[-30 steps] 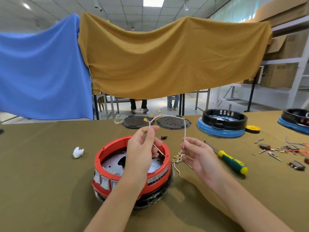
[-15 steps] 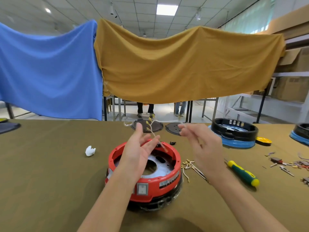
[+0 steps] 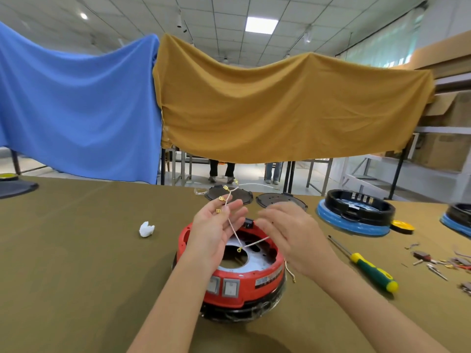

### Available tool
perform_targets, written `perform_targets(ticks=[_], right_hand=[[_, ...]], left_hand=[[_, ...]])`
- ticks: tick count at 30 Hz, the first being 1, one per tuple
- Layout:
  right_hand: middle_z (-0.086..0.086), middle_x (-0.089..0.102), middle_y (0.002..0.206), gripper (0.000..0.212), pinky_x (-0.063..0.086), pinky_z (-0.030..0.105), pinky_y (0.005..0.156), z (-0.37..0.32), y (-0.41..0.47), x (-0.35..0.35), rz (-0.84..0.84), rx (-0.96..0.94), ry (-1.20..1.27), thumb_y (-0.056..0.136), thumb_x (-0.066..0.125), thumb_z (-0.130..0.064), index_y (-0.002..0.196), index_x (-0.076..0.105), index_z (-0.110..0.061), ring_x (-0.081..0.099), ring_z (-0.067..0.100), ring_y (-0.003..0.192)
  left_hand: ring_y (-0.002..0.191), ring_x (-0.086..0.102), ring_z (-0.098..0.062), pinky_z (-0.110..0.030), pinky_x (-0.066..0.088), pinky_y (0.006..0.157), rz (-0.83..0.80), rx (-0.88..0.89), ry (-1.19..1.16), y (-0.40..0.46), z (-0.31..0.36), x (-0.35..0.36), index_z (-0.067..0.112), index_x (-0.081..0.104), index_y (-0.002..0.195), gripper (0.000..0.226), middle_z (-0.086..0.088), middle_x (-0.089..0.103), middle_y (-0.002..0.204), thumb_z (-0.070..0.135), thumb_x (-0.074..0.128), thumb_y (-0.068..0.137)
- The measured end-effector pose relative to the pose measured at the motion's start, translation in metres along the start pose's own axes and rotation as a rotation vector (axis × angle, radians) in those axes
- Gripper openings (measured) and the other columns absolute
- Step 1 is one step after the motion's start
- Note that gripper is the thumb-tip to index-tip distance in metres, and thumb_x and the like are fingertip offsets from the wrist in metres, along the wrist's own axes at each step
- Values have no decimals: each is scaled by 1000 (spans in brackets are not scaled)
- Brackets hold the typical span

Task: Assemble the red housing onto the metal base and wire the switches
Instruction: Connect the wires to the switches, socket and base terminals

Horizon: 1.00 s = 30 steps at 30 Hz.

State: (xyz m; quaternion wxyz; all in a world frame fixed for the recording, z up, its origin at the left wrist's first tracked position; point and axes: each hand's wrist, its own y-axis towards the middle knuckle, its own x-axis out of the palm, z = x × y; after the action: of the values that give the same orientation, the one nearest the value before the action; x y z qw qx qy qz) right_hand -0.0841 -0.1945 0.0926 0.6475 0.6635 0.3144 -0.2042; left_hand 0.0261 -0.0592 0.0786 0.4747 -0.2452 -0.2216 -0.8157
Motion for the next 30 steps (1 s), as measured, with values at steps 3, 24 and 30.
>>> perform_targets(ticks=[3,24,30], right_hand=[[-9,68,102,27,47,14,79,-4,27,-8,-13,342,152,98,56,-30,117,69,-17,60,0,91],[8,69,75,11,59,24,62,-14,79,6,-108,869,1179,93,66,-10,95,68,0,65,14,62],[14,73,86,22,58,24,61,-12,83,2,-200,926,1233,91,68,-6,109,66,7,70,16,67]], left_hand=[[96,75,-24,-29,61,70,25,-4,-46,2,3,0,7,64,118,24,-15,72,110,-2,50,101],[126,46,-35,-44,45,99,228,-161,1562,-8,27,-49,14,32,140,64,-15,34,142,43,58,89],[85,65,-24,-38,55,75,125,-94,1392,-6,38,-68,13,57,109,27,-7,67,98,11,55,82]])
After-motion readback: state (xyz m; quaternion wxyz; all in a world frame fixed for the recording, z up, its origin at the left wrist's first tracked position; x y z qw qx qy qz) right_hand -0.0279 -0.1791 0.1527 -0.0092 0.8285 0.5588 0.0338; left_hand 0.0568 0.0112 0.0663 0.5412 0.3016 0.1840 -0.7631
